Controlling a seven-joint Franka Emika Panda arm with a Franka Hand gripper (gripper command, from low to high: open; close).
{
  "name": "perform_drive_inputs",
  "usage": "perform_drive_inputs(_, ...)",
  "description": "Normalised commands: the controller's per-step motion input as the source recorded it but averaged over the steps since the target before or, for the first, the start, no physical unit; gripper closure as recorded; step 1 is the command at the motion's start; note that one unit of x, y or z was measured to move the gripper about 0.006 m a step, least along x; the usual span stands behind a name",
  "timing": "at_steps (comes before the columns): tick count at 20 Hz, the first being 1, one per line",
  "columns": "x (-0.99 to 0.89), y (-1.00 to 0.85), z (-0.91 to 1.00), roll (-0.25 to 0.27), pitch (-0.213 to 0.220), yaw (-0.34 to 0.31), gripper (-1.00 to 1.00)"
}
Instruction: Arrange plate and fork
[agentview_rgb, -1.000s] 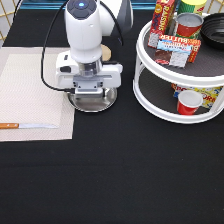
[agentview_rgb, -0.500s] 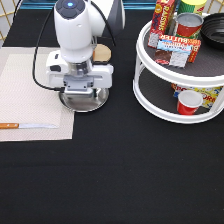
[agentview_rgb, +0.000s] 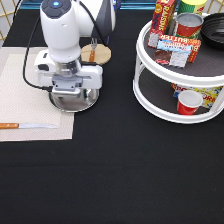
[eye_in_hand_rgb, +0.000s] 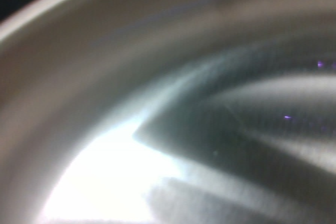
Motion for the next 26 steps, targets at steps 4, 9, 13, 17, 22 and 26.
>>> perform_drive_inputs(4, 0.37, -0.74, 0.05, 0.000, 0.054, 0.082, -1.00)
perform_drive_inputs(9, 0.28, -0.81, 0.02, 0.000, 0.047, 0.096, -1.00)
perform_drive_inputs(13, 0.20, -0.84, 0.00, 0.004, 0.057, 0.109, -1.00)
perform_drive_inputs(17, 0.16, -0.85, 0.01, 0.012, 0.071, 0.108, -1.00)
perform_drive_inputs(22, 0.06, -0.84, 0.05, 0.014, 0.087, 0.087, -1.00)
perform_drive_inputs(26, 0.03, -0.83, 0.03, 0.018, 0.105, 0.066, -1.00)
